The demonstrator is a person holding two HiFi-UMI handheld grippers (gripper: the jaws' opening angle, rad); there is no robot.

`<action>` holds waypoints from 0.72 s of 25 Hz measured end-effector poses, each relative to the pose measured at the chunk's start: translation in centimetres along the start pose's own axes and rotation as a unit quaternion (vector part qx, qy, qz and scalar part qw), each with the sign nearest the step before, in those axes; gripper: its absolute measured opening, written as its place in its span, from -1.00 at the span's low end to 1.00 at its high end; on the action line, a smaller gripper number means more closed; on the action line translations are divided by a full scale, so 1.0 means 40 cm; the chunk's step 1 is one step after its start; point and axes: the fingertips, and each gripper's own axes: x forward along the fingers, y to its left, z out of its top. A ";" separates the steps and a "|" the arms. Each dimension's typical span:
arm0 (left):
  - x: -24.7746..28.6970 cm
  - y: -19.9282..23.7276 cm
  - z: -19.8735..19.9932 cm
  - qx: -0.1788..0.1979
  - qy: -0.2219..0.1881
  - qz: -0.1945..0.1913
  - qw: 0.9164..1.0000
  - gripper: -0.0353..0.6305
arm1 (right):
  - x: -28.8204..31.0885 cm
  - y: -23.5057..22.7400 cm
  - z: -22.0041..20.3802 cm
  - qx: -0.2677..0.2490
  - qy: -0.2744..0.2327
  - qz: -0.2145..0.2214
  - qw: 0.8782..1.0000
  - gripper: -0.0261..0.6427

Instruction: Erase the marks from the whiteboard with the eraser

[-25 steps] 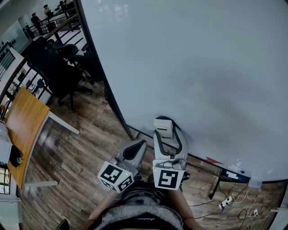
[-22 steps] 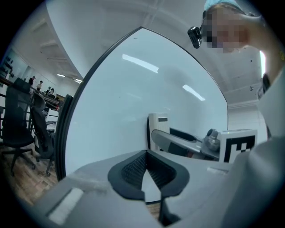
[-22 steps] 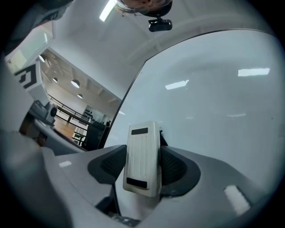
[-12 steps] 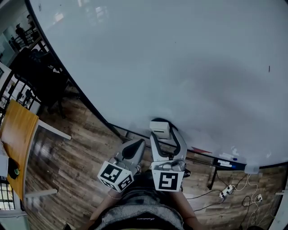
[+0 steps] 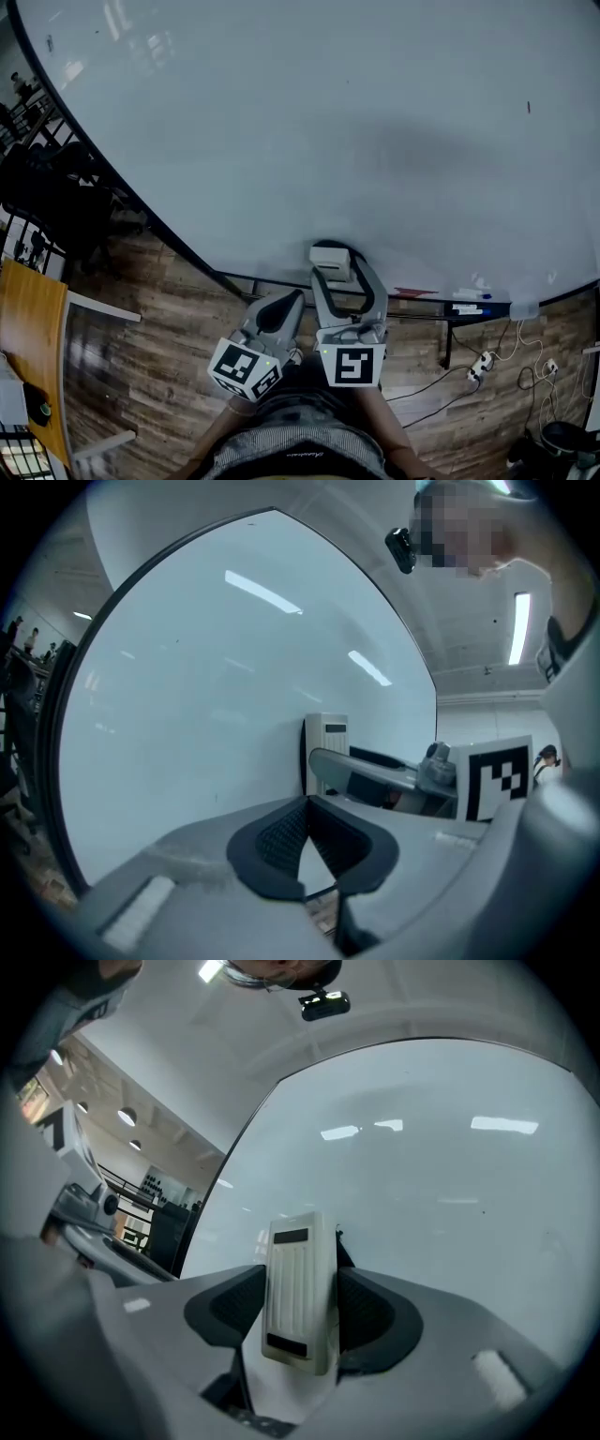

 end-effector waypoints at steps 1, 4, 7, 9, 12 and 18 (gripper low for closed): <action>-0.003 0.008 -0.005 -0.001 0.000 -0.003 1.000 -0.88 | 0.001 0.001 -0.003 0.000 0.003 -0.006 1.000 -0.18; -0.016 0.019 -0.009 0.000 -0.002 -0.018 1.000 -0.88 | 0.002 0.008 0.000 -0.002 0.007 -0.023 1.000 -0.18; -0.030 0.013 -0.009 0.003 -0.001 -0.029 1.000 -0.88 | 0.000 0.010 -0.004 -0.008 0.015 -0.031 0.999 -0.18; -0.033 0.014 -0.003 0.000 -0.005 -0.033 0.999 -0.88 | 0.004 0.003 -0.006 -0.007 0.017 -0.035 0.999 -0.18; -0.036 0.018 0.001 -0.017 -0.005 -0.036 0.999 -0.88 | 0.005 0.000 -0.001 -0.005 0.015 -0.035 0.999 -0.18; -0.008 0.017 -0.010 -0.014 0.001 -0.040 0.999 -0.88 | -0.003 0.001 -0.005 -0.012 0.016 -0.023 1.000 -0.18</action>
